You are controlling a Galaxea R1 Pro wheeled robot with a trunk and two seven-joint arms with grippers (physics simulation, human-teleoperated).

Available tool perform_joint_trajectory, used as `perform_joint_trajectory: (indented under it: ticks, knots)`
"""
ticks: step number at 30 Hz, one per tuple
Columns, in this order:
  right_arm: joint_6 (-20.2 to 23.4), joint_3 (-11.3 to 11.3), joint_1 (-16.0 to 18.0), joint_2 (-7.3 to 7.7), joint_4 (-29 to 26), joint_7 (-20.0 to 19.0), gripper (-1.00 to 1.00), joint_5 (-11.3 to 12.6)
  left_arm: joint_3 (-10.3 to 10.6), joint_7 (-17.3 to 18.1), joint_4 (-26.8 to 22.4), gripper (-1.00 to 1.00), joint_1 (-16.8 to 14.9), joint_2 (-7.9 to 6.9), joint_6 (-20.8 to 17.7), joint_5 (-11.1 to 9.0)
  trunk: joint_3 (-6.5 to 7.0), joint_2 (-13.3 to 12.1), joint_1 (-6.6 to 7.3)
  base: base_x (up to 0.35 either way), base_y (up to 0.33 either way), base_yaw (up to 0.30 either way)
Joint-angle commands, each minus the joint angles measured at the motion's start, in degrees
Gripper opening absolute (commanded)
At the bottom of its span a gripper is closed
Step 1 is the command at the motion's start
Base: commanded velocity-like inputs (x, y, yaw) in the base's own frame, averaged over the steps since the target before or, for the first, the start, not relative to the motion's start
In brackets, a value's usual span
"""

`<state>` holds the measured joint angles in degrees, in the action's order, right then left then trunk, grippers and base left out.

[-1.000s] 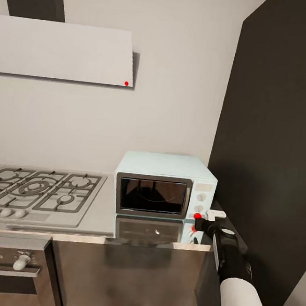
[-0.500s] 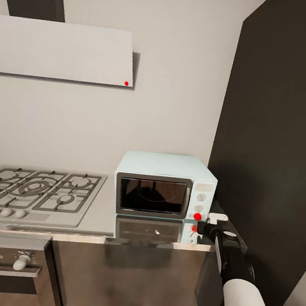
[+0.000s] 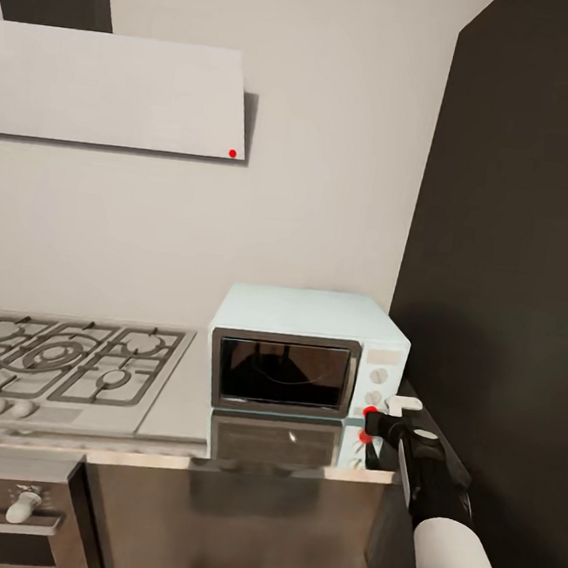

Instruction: In the kitchen, take the popcorn bag from the countertop, put it into the microwave, and heat it until the popcorn is cooked so the cooked popcorn ends up inside the bag.

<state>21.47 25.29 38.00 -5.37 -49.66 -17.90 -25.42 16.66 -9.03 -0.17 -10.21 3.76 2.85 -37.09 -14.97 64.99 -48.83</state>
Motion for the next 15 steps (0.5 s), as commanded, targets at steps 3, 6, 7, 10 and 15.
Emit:
perform_joint_trajectory:
  ticks: [3, 6, 7, 10, 15]
  knots:
    - [0.1, 0.3, 0.1, -0.06, 0.0, -0.5, -1.00, -0.6, 0.5, -0.2, 0.0, 1.00, -0.1, 0.02, 0.1, -0.4, -0.08, 0.0, -0.02, 0.153, 0.000, 0.000]
    - [-0.1, 0.3, 0.1, 0.00, 1.1, -0.3, -1.00, -0.6, 0.5, -0.2, 0.0, 1.00, -0.1, 0.02, 0.1, -0.4, -0.08, 0.0, -0.02, 0.149, 0.000, 0.000]
    - [-0.1, 0.3, 0.1, 0.00, 1.2, -0.2, -1.00, -0.6, 0.5, -0.2, 0.0, 1.00, 0.0, 0.02, 0.1, -0.4, -0.08, 0.0, -0.02, 0.137, 0.000, 0.000]
    - [-0.2, 0.3, 0.1, 0.01, 1.3, -0.1, -1.00, -0.6, 0.5, -0.2, 0.0, 1.00, 0.0, 0.02, 0.1, -0.4, -0.08, 0.0, -0.02, 0.097, 0.000, 0.000]
    - [-0.1, 0.3, 0.1, 0.08, 1.3, -0.1, -1.00, -0.7, 0.5, -0.2, 0.0, 1.00, 0.0, 0.04, 0.2, -0.4, -0.08, 0.0, -0.02, -0.018, 0.000, 0.000]
